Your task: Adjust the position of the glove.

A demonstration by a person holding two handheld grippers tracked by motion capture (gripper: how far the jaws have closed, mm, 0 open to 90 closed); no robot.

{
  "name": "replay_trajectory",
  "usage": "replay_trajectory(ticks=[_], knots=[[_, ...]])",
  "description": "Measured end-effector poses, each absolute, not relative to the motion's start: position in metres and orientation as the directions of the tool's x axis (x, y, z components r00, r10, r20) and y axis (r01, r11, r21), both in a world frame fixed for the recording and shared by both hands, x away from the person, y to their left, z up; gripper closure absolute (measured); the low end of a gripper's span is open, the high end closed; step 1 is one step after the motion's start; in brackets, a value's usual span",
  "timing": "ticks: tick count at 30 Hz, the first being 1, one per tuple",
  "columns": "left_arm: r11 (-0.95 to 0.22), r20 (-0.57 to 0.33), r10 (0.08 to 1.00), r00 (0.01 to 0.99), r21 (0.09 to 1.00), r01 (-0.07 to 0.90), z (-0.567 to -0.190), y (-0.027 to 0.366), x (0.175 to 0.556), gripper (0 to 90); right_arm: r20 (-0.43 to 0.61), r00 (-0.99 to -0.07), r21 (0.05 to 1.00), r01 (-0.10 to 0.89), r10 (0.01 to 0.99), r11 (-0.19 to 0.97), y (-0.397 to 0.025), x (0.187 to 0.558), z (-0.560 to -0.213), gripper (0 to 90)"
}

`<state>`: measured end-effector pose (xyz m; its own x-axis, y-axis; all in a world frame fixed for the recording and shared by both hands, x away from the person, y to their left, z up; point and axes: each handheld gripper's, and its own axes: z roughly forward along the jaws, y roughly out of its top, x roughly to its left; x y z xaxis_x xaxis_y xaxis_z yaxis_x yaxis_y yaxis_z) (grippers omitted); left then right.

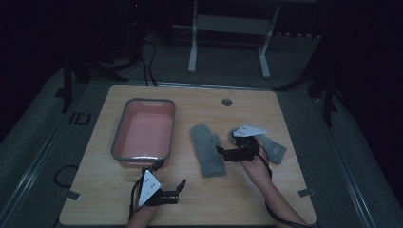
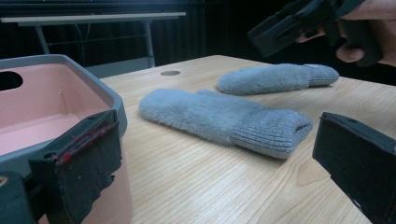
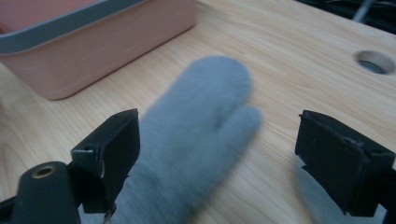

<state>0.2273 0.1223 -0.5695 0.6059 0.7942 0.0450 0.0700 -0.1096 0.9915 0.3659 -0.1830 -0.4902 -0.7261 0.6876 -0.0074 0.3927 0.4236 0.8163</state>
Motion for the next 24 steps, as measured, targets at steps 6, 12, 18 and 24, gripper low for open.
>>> replay_trajectory(ticks=[6,12,18,24], knots=[[-0.109,0.042,0.792,0.610,0.991,0.073,-0.569,0.122,0.227,1.5,-0.008,-0.761,0.794,0.389,0.649,0.466,-0.154,0.377,-0.497,15.5],[-0.107,0.038,0.788,0.614,0.991,0.075,-0.569,0.123,0.227,1.5,0.010,-0.759,0.754,0.433,0.651,0.493,-0.132,0.391,-0.508,12.0],[-0.101,0.028,0.784,0.620,0.991,0.083,-0.569,0.123,0.228,1.5,-0.004,-0.770,0.726,0.437,0.639,0.531,-0.118,0.400,-0.522,14.5],[-0.102,0.027,0.782,0.623,0.991,0.085,-0.569,0.123,0.228,1.5,-0.047,-0.743,0.702,0.451,0.668,0.551,-0.115,0.412,-0.536,36.0]])
